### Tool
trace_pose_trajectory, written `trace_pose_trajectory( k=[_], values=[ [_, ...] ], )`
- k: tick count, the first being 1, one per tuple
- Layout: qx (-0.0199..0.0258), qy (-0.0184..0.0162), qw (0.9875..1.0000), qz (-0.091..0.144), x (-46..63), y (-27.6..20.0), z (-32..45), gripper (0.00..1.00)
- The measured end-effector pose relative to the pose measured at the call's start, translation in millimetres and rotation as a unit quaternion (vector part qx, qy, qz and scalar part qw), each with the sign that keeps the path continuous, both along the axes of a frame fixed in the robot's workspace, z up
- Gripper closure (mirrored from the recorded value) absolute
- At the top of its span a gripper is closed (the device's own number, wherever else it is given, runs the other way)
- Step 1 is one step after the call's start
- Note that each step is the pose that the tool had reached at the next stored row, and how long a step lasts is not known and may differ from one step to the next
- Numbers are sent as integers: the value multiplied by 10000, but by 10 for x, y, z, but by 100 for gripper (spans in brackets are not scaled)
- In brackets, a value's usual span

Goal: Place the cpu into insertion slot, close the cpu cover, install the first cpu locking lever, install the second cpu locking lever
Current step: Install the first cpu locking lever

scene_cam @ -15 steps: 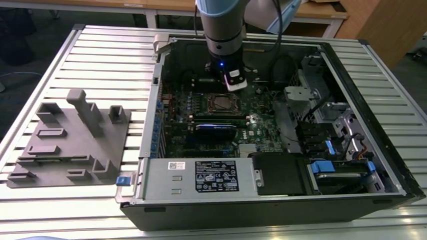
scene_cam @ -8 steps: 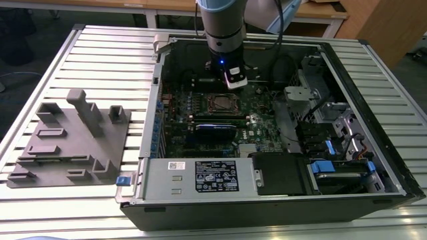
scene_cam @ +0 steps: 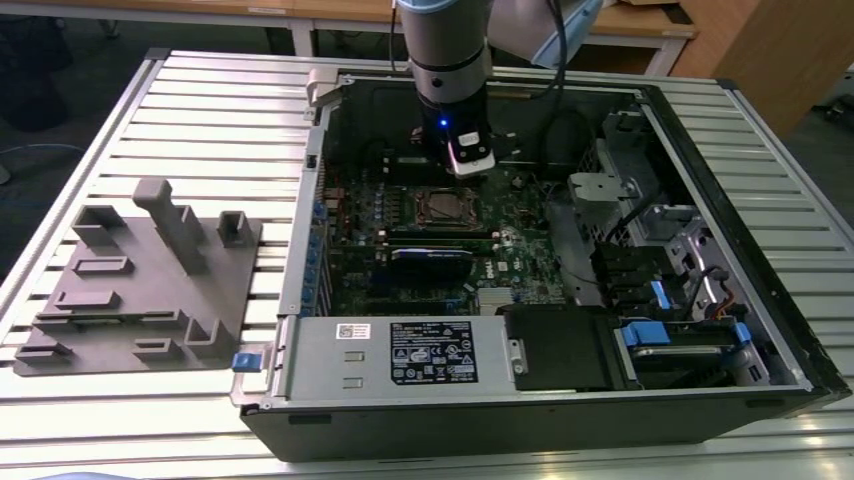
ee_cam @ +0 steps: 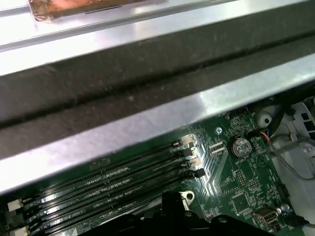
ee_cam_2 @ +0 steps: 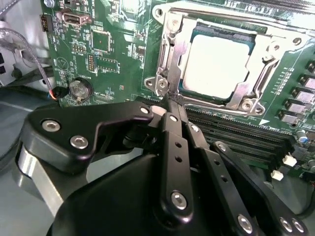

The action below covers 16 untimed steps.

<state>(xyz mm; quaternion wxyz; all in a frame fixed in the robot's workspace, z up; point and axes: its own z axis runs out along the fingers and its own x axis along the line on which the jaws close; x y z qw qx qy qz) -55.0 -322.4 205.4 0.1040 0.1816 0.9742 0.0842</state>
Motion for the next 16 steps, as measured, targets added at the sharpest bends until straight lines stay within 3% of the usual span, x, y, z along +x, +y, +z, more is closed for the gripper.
trace_pose_trajectory(
  k=[12,16],
  values=[
    [-4,0,10000,0,0,0,0,89],
    [-46,15,10000,0,0,1,10,89]
  ],
)
